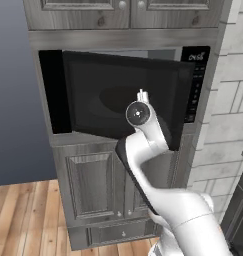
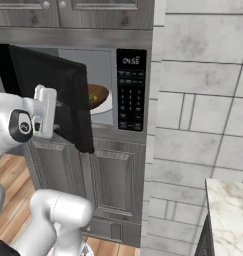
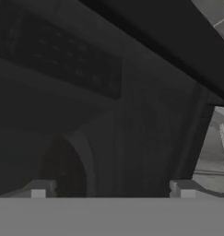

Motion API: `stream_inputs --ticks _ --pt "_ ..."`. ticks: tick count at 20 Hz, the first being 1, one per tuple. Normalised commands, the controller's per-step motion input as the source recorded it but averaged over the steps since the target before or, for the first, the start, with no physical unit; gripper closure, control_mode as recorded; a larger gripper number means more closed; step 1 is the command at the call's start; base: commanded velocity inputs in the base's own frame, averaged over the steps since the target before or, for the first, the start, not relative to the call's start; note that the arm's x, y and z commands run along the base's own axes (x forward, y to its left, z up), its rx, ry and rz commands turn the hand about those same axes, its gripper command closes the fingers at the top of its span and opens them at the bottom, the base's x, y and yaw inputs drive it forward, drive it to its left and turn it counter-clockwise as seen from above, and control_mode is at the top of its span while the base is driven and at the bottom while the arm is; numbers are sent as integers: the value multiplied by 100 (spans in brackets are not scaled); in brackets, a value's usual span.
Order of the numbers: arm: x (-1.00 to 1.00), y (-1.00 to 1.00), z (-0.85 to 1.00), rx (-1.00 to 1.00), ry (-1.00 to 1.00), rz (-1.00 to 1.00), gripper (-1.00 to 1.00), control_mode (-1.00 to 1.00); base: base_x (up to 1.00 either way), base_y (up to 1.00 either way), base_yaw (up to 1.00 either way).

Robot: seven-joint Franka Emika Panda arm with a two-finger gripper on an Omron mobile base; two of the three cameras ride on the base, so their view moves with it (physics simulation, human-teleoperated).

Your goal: Pick the cucumber from the sink and place it in the bowl. Then pick the bowl and place it in the microwave. Then close the microwave door and press the start button.

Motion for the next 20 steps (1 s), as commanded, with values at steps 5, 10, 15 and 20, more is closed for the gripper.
stream_inputs --ticks 5,10,15,20 --pt "83 -44 6 0 0 1 -100 -100 0 0 0" --pt "68 -33 16 0 0 4 -100 -100 0 0 0" --pt "41 -11 18 0 0 5 -100 -100 0 0 0" --pt "48 -7 15 0 0 4 -100 -100 0 0 0"
